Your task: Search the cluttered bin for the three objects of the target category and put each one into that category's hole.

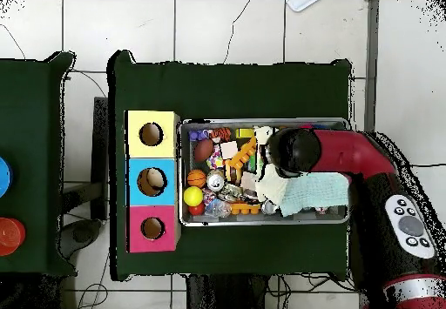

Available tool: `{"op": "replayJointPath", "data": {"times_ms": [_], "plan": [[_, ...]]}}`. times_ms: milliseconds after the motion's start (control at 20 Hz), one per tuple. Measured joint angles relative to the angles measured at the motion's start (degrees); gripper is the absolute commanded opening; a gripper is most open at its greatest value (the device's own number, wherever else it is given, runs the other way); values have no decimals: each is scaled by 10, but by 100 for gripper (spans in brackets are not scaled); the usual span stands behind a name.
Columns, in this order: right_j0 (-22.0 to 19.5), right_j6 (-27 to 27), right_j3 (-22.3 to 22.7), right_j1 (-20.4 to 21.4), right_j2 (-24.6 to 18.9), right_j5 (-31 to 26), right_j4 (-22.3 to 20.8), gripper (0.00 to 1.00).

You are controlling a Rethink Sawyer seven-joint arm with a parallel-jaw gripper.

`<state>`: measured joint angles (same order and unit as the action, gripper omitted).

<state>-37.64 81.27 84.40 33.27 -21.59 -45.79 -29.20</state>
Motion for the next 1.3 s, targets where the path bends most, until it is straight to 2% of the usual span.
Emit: {"op": "replayJointPath", "data": {"times_ms": [250, 500, 550, 950, 1250, 1300], "plan": [[-18, -22, -14, -23, -2, 0, -18, 0], [-10, -22, -17, -41, -4, 0, -22, 0], [2, -22, -17, -44, -6, 0, -22, 100], [26, -22, -17, -41, -21, 0, -22, 100], [45, -22, 5, -12, -20, 0, -21, 100], [57, -22, 23, 7, -18, 0, -15, 100]]}}
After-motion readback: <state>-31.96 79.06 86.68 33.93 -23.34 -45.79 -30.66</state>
